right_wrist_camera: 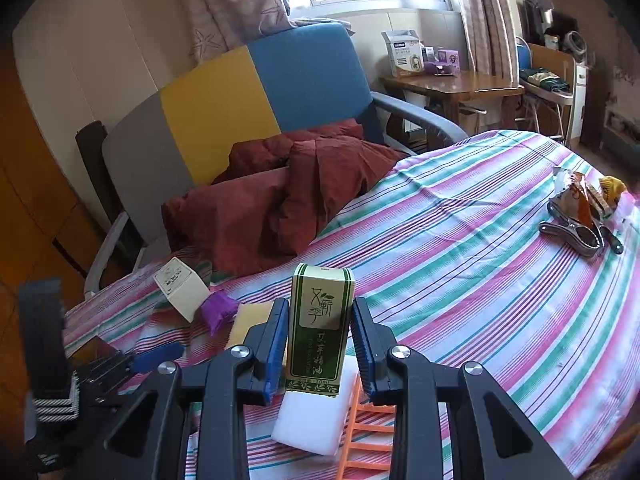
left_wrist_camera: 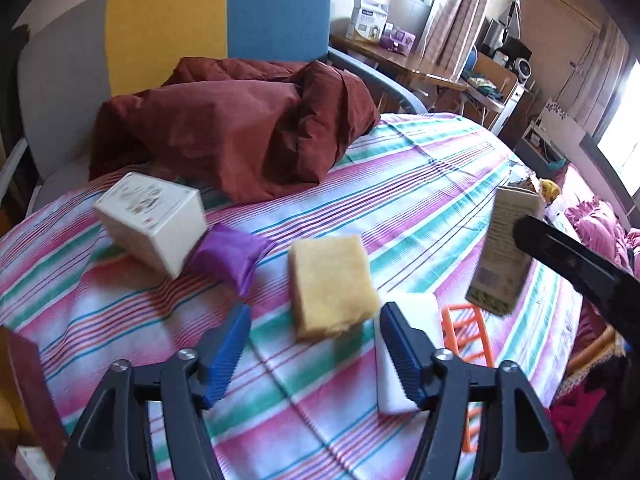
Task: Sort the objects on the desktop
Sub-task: 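Grasp the yellow sponge with the left tool while the right tool holds the green box, then carry yellow sponge and green box to the gold tray and release both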
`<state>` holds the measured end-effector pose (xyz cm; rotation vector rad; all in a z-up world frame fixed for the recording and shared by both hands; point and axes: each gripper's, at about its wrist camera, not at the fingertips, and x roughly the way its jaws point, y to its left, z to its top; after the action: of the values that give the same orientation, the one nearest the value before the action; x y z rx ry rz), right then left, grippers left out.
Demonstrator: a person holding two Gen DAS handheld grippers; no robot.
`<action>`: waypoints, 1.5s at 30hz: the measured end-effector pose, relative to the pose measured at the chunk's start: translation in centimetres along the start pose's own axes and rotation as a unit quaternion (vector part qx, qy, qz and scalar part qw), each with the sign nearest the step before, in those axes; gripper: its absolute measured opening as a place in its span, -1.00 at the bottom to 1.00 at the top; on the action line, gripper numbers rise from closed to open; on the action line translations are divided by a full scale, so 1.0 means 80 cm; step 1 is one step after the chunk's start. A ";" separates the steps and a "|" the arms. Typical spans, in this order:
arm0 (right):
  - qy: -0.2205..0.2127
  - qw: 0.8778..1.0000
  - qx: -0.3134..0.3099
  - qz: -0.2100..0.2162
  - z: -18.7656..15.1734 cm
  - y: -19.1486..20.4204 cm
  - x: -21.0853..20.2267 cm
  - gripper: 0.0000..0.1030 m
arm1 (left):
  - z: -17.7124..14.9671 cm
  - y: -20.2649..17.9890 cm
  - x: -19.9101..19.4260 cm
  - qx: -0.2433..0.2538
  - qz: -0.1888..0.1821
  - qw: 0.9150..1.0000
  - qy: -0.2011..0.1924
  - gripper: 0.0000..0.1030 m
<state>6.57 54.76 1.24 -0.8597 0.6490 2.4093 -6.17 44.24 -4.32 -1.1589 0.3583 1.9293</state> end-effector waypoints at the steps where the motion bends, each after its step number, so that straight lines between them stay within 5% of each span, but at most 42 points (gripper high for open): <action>1: 0.002 1.000 0.003 0.000 0.000 -0.001 0.000 -0.39 | 0.004 -0.003 0.007 -0.002 -0.009 1.000 0.001 0.37; 4: 0.009 1.000 0.009 0.002 0.000 -0.004 0.003 -0.39 | 0.012 -0.012 0.026 0.006 0.008 1.000 0.008 0.56; 11: 0.013 1.000 0.015 0.010 0.001 -0.007 0.004 -0.39 | 0.029 -0.017 0.068 0.016 0.030 0.999 0.034 0.56; 21: 0.028 1.000 -0.002 0.005 -0.003 0.001 0.015 -0.39 | 0.020 -0.011 0.083 0.021 0.005 0.999 0.029 0.07; 30: 0.035 0.999 -0.028 0.005 -0.007 0.014 0.021 -0.39 | -0.004 -0.008 0.018 0.022 -0.006 1.000 -0.017 0.04; 45: 0.051 0.985 -0.114 0.120 -0.032 0.078 0.015 -0.38 | -0.085 0.062 -0.129 -0.049 0.035 0.994 -0.089 0.04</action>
<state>3.21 48.85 0.35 -1.0579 0.5479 2.7110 -3.67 31.85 -0.22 -1.0395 0.2129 2.1145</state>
